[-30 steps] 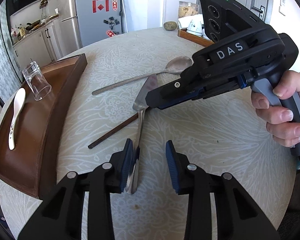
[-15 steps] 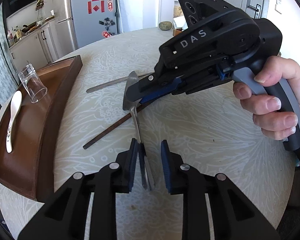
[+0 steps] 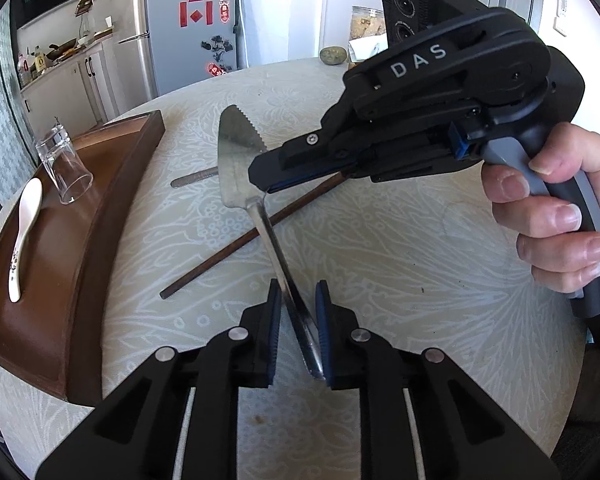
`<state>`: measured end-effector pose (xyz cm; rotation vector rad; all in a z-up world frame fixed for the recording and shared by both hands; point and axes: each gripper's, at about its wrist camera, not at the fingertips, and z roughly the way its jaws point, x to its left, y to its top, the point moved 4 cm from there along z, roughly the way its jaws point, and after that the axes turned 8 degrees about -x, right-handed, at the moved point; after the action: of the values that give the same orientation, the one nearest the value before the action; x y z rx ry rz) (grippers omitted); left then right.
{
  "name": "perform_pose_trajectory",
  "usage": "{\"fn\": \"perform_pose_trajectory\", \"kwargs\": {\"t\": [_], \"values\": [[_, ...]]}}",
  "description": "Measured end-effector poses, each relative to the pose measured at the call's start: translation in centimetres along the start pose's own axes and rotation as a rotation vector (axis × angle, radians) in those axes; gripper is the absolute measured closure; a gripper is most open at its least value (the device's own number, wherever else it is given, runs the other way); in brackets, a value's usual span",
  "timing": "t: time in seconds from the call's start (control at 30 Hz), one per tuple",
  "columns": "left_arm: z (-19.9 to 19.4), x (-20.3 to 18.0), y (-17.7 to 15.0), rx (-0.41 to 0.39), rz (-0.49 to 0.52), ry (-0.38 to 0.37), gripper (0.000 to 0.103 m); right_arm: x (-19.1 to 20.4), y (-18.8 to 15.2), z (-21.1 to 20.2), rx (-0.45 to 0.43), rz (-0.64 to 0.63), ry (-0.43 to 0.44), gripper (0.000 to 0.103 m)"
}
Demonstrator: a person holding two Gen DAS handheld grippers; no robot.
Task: Organize utensils
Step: 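Carry the cake server with the left tool into the tray and open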
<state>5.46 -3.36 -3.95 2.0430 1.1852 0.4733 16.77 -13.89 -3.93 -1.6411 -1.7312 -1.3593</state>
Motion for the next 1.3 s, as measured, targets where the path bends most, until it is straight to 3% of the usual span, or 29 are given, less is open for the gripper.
{"fn": "perform_pose_trajectory", "kwargs": {"t": [0.2,0.6,1.23,1.3], "values": [[-0.1,0.2,0.5,-0.011,-0.003,0.043,0.092,0.5,0.2,-1.0,-0.014,-0.017,0.008,0.101],[-2.6,2.0,0.8,-0.038,-0.015,0.097,0.093,3.8,0.3,-0.2,-0.01,-0.085,0.02,0.101],[-4.0,9.4,1.9,-0.058,-0.071,0.178,0.094,9.2,2.7,6.3,0.017,-0.131,0.052,0.102],[-4.1,10.2,2.2,-0.058,-0.082,0.16,0.093,9.4,3.3,6.9,0.017,-0.124,0.059,0.102]]}}
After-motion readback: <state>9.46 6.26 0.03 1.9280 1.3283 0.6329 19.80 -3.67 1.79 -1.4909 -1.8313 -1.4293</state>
